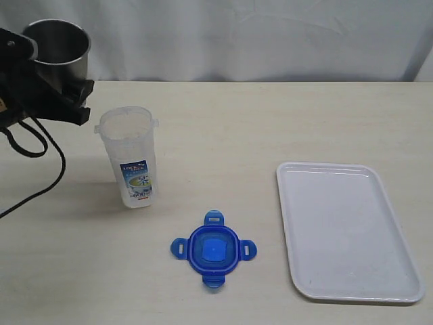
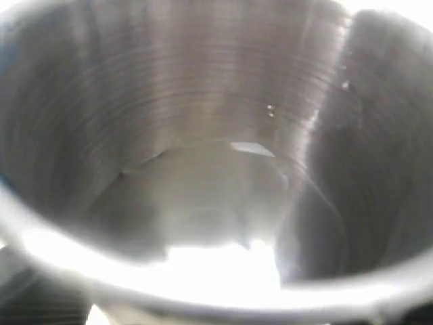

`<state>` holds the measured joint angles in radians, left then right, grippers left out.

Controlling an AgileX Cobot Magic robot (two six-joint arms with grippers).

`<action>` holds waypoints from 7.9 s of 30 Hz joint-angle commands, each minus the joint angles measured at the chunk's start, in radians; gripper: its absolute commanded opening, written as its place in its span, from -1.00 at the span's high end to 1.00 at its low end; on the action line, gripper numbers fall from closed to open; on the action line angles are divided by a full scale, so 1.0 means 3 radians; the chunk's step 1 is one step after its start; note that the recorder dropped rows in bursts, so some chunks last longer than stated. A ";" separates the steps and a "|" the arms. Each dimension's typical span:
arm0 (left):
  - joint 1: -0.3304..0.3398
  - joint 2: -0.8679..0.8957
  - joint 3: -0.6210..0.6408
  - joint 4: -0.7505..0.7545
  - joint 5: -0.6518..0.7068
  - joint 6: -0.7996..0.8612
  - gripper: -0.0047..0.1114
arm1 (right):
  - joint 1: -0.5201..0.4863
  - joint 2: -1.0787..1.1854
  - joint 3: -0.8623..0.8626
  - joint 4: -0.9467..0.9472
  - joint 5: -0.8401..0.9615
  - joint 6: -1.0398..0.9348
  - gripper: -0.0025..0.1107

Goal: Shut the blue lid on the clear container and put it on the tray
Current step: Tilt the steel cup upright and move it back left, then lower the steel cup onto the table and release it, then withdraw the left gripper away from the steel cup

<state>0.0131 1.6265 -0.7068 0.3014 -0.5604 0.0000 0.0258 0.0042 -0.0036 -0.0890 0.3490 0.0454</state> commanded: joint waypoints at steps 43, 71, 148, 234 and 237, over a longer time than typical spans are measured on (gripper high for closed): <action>0.0733 0.2392 -0.1277 0.0701 -0.1120 -0.0769 0.92 | 0.0003 -0.0014 0.0012 -0.0016 -0.0010 -0.0001 0.89; 0.0733 0.2392 -0.1277 0.0527 -0.1219 -0.1137 -0.36 | 0.0003 -0.0014 0.0012 -0.0016 -0.0010 -0.0001 0.89; 0.1000 0.1202 0.0284 0.0922 -0.1915 -0.0633 -0.89 | 0.0003 -0.0014 0.0012 -0.0016 -0.0010 -0.0001 0.89; 0.1135 -0.1070 -0.1330 0.4810 0.0809 -0.6927 0.92 | 0.0003 -0.0014 0.0012 -0.0016 -0.0010 -0.0001 0.89; 0.1129 -0.1077 -0.1351 0.4810 0.1421 -0.5961 0.92 | 0.0003 -0.0014 0.0012 -0.0016 -0.0010 -0.0001 0.89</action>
<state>0.3491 1.3024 -1.0994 1.7345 -0.2665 -1.9795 0.0258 0.0042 -0.0036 -0.0890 0.3490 0.0454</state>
